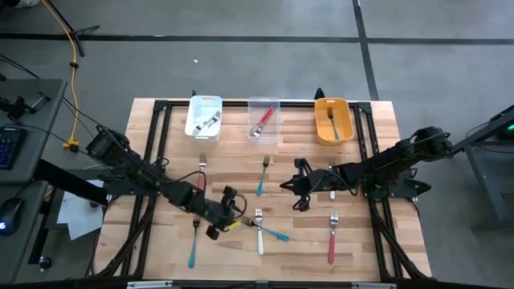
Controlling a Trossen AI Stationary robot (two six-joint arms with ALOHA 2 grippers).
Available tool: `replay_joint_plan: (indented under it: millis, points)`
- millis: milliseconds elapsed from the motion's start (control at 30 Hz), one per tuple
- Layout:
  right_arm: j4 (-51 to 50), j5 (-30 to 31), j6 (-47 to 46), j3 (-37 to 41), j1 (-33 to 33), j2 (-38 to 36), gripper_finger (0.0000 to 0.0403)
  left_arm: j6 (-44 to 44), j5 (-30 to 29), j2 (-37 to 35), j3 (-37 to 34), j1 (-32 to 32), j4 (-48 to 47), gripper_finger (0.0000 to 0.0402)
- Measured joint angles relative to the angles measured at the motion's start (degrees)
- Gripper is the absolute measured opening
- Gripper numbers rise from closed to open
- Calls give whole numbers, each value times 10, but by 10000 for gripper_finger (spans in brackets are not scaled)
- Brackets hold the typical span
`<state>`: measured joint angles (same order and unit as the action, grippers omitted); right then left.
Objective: Sort silverware by color (type)
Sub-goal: Put the bottom right blue fork into the yellow bin
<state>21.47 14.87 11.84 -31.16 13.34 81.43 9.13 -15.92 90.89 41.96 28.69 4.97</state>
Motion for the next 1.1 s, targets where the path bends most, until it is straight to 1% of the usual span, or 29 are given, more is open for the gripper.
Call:
replay_joint_plan:
  millis: [133, 200, 267, 367, 467, 600, 733, 933, 1100]
  points:
    - [-1, 0, 0, 0, 0, 0, 0, 91, -78, 0, 0, 37, -21, 186]
    - [-3, 0, 0, 0, 0, 0, 0, 116, -114, 5, 0, 50, -26, 186]
    - [-3, 0, 2, 0, 0, 0, 0, 136, -134, 18, 0, 57, -24, 186]
    - [-4, 0, 2, 0, 0, 0, 0, 167, -156, 53, 0, 60, 1, 186]
    - [-4, 0, 4, 0, 0, 0, 0, 207, -193, 95, 0, 62, 29, 186]
    - [-5, 0, 4, 0, 0, 0, 0, 267, -243, 135, 2, 69, 91, 186]
    - [-7, 0, 4, 0, 0, 0, 0, 303, -264, 147, 2, 80, 128, 186]
    - [-7, 0, 4, 0, 0, 0, 0, 308, -262, 148, 2, 86, 132, 182]
    - [-7, 0, 4, 0, 0, 0, 0, 318, -252, 148, 2, 86, 132, 150]
